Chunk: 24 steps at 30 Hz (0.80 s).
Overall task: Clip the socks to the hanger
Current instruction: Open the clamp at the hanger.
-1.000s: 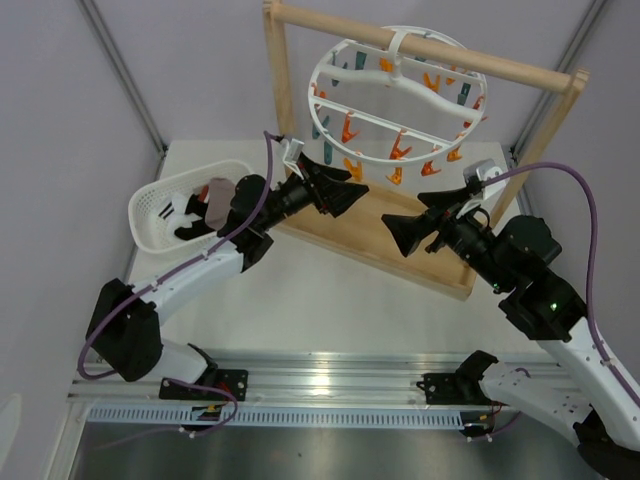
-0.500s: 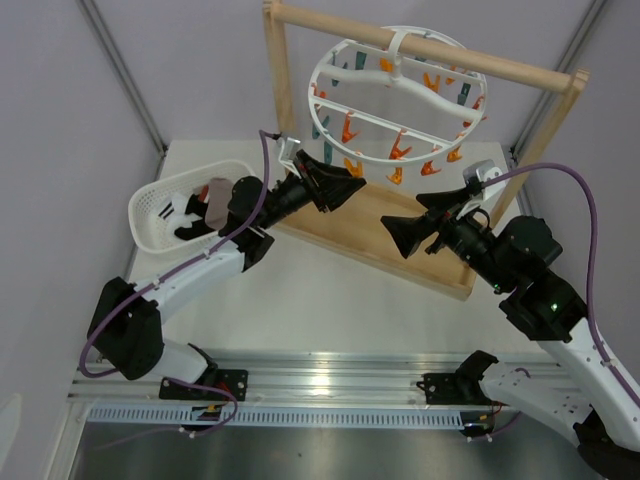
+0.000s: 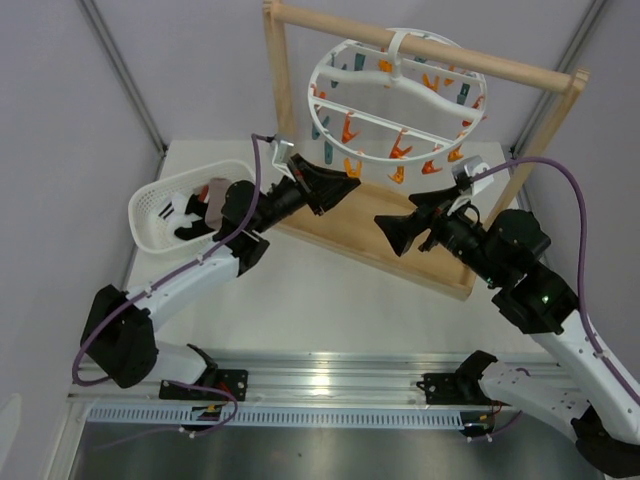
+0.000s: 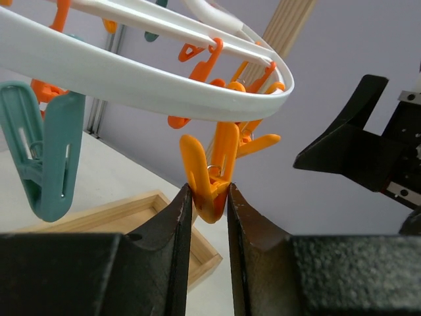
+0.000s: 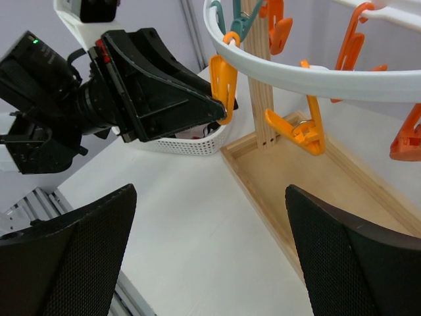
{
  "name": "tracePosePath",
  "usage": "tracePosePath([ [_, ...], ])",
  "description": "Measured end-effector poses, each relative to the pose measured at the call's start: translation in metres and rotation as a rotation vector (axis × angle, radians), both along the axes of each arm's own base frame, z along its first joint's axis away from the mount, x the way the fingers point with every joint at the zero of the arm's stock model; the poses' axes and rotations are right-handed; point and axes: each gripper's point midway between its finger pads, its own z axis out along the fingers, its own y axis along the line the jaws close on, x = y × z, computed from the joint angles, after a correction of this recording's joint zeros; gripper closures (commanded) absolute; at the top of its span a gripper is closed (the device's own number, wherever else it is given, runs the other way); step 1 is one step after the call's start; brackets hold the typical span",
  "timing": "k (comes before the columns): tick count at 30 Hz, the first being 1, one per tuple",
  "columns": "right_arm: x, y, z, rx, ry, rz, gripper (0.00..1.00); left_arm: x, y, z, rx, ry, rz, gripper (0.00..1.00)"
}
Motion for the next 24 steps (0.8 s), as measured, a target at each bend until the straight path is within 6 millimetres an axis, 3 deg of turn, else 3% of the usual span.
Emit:
tracePosePath([
  [5, 0.005, 0.004, -0.002, 0.001, 0.025, -0.005, 0.06, -0.006, 0.008, 0.011, -0.005, -0.019, 0.041, 0.99],
  [12, 0.016, 0.012, 0.017, 0.039, 0.039, -0.050, 0.11, -0.012, 0.009, 0.014, 0.043, -0.063, 0.150, 0.99],
  [17, 0.024, 0.030, 0.030, 0.057, 0.061, -0.102, 0.14, -0.004, 0.005, 0.002, 0.113, -0.084, 0.248, 0.99],
  [24, 0.035, 0.059, 0.031, 0.018, 0.087, -0.219, 0.19, 0.008, -0.002, -0.002, 0.208, -0.160, 0.397, 0.99],
])
